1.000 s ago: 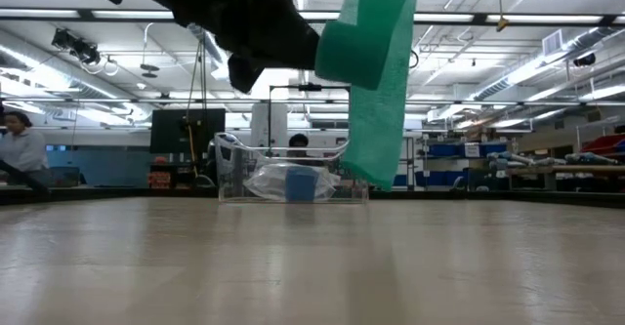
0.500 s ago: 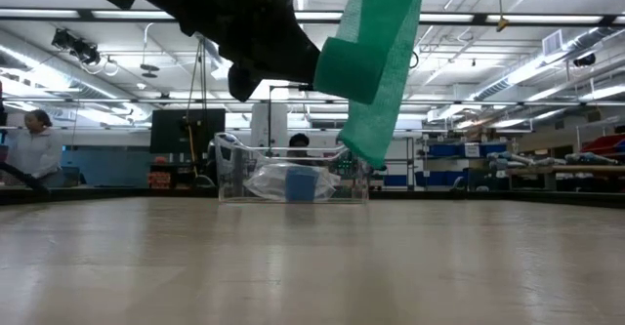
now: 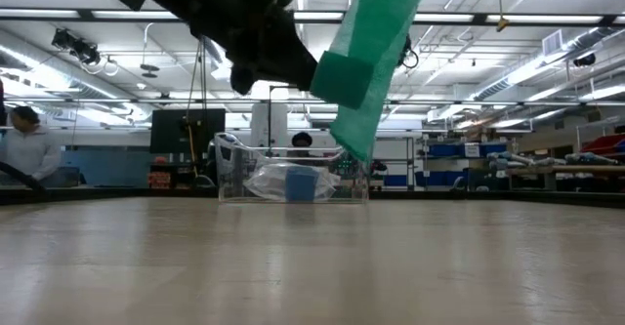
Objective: Roll bandage
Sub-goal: Roll the green bandage
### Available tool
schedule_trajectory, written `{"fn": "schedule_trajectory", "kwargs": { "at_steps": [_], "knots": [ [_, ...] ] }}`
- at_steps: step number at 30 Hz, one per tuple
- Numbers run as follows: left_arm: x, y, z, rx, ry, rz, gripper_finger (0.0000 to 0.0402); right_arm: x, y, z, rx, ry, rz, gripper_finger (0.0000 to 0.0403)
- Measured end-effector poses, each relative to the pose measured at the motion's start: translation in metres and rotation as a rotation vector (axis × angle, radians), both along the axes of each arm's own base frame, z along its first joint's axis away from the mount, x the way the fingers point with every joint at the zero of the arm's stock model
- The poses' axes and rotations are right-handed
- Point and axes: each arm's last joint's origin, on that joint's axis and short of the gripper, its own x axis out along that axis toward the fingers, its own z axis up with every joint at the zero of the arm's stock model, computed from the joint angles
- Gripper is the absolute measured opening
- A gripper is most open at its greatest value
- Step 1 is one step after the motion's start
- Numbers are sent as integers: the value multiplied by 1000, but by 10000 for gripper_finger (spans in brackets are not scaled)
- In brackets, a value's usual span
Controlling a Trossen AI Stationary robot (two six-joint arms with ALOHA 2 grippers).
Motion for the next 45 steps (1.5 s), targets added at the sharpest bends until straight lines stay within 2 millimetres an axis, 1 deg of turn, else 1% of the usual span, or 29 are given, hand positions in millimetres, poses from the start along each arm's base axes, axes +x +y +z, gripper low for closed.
{"fn": "schedule_trajectory", "kwargs": {
  "at_steps": [4,7,9,14,18,22,28,31,35,40,45],
  "knots": [
    [-9,4,16,43,-15,7,16,1,4,-9,23,-2,-78,2],
    [-12,4,23,77,-28,7,16,4,6,-16,39,8,-97,25],
    [-13,2,25,111,-35,2,16,9,7,-22,66,15,-101,54],
    [-12,-3,29,194,-57,-36,16,20,7,-36,179,26,-114,143],
    [-12,-5,32,255,-62,-55,16,19,11,-44,275,58,-105,191],
    [-12,-7,37,318,-98,-69,16,13,18,-49,343,91,-99,205],
    [-9,-10,51,413,-209,-82,16,8,18,-56,415,157,-126,198],
    [-8,-10,55,427,-245,-72,16,9,17,-56,401,146,-139,198],
    [-8,-10,54,430,-231,-73,16,8,20,-50,316,82,-134,212],
    [-9,-13,52,428,-219,-86,16,0,28,-41,97,4,-202,237],
    [-10,-15,52,427,-221,-91,16,-6,36,-31,-42,-38,-270,250]
  ]
}}
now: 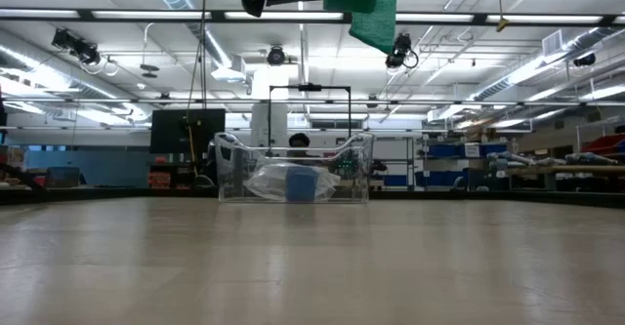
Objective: Roll bandage
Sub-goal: Roll the green bandage
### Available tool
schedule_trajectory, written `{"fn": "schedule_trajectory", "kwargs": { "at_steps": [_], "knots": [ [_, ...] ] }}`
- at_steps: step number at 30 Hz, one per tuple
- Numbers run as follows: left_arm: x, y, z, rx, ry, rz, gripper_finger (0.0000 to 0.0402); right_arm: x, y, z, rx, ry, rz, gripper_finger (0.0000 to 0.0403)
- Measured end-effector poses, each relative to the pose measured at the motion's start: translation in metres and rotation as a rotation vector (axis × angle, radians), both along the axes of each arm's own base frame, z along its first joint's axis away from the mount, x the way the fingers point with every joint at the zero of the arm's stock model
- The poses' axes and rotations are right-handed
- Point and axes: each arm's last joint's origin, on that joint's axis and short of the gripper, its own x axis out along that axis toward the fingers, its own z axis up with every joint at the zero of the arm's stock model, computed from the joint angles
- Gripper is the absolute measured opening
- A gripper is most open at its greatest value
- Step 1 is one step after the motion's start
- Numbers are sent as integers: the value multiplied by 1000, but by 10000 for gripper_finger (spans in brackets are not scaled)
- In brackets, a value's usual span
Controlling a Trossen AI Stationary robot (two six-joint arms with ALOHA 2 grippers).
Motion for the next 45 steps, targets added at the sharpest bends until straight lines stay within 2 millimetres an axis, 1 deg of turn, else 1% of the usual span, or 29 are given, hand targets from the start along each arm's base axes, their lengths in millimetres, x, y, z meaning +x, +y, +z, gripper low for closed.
{"fn": "schedule_trajectory", "kwargs": {
  "at_steps": [3,6,8,11,13,16,19,21,24,28,35,38,43,45],
  "knots": [
    [-1,-1,2,-6,-7,-1,16,-4,2,2,-60,-2,-34,253],
    [-2,-3,3,-23,-21,-8,16,-14,7,3,-138,-16,-109,253],
    [-2,-6,2,-21,-17,-17,16,-17,9,3,-158,-19,-125,251],
    [-3,-6,2,-7,-11,-23,16,-17,10,2,-113,-20,-90,246],
    [-3,-9,2,34,-2,-31,16,-16,8,-4,-52,-1,-61,242],
    [-4,-14,4,74,-11,-51,16,-14,-3,-14,43,11,-119,236],
    [-6,-18,5,87,-12,-68,16,-9,-19,-24,128,4,-216,227],
    [-6,-20,6,86,-19,-72,16,-6,-30,-29,150,11,-272,220],
    [-7,-24,6,82,-29,-84,16,1,-42,-31,139,22,-324,207],
    [-8,-27,6,66,-32,-91,16,13,-53,-29,77,41,-355,190],
    [-9,-29,7,58,-36,-103,16,30,-66,-23,59,78,-346,178],
    [-9,-31,6,56,-35,-110,16,32,-69,-14,63,74,-325,177],
    [-10,-33,6,57,-32,-116,16,29,-73,4,68,62,-287,172],
    [-10,-33,6,57,-32,-117,16,32,-76,7,85,79,-253,168]
  ]
}}
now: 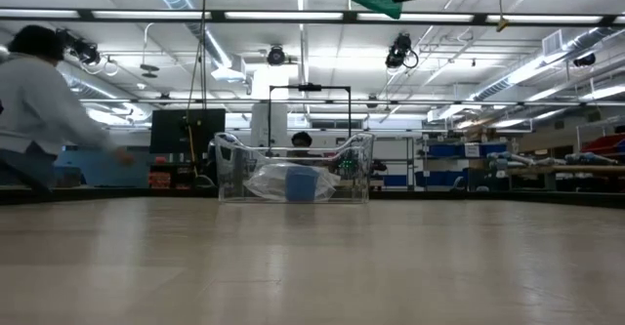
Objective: Roll bandage
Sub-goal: Roll the green bandage
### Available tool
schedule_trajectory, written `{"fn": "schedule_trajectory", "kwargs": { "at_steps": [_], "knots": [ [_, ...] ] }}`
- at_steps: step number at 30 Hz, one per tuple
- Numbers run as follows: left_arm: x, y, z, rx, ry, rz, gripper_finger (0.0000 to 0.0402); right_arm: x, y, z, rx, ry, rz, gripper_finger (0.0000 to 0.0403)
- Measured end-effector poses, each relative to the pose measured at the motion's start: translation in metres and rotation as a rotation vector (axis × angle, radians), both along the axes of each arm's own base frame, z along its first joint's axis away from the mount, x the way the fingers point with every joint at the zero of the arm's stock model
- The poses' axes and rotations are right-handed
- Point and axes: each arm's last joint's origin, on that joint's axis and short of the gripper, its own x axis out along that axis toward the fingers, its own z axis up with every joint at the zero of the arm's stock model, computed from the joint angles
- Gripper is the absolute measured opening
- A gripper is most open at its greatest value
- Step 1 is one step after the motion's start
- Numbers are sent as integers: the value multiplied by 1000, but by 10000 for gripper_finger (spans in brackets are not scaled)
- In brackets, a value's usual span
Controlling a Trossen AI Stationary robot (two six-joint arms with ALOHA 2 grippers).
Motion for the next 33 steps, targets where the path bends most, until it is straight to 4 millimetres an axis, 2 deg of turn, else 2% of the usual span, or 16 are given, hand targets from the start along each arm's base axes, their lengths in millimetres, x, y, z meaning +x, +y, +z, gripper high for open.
{"fn": "schedule_trajectory", "kwargs": {
  "at_steps": [5,12,17,21,25,29,33],
  "knots": [
    [0,0,0,-1,0,-1,16,11,-9,2,34,21,59,137],
    [-1,-3,-1,-4,4,-8,16,14,-13,3,-44,55,71,13],
    [-1,-4,-1,-32,6,-47,16,12,-19,10,-185,68,-27,4],
    [-1,-4,-3,-40,26,-49,16,9,-30,39,-248,23,-33,1],
    [-1,-3,-6,-33,51,-43,16,0,-36,76,-316,-70,-14,1],
    [0,3,-10,-24,92,-16,16,-18,-26,108,-377,-200,85,0],
    [2,11,-14,-20,130,17,16,-35,-6,134,-403,-278,171,0]
  ]
}}
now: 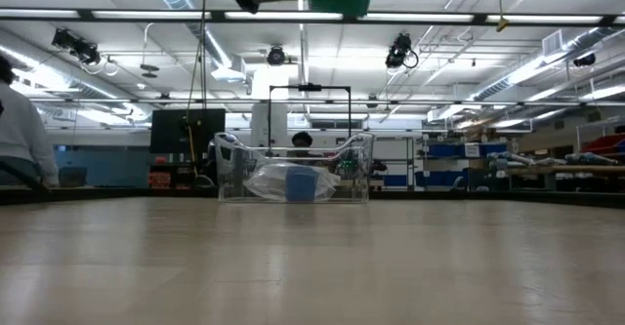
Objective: Roll bandage
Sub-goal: Roll the green bandage
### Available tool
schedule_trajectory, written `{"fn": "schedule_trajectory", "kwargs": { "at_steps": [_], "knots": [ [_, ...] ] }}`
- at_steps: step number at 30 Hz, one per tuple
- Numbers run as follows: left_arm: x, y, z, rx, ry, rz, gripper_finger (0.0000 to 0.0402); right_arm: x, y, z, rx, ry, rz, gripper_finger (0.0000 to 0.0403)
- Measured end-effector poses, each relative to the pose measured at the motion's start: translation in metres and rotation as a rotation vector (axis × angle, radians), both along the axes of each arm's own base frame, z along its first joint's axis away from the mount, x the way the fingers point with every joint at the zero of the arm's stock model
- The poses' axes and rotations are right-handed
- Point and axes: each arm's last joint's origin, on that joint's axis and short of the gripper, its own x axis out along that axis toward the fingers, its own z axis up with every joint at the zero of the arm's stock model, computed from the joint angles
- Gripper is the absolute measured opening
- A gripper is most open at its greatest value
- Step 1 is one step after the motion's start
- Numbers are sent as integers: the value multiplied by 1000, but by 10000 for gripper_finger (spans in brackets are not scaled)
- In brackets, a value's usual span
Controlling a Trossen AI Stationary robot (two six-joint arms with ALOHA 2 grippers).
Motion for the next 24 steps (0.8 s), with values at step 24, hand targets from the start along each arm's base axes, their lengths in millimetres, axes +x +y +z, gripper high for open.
{"fn": "schedule_trajectory", "kwargs": {
  "at_steps": [24],
  "knots": [
    [16,85,9,53,-80,305,16,-33,90,-10,201,14,614,0]
  ]
}}
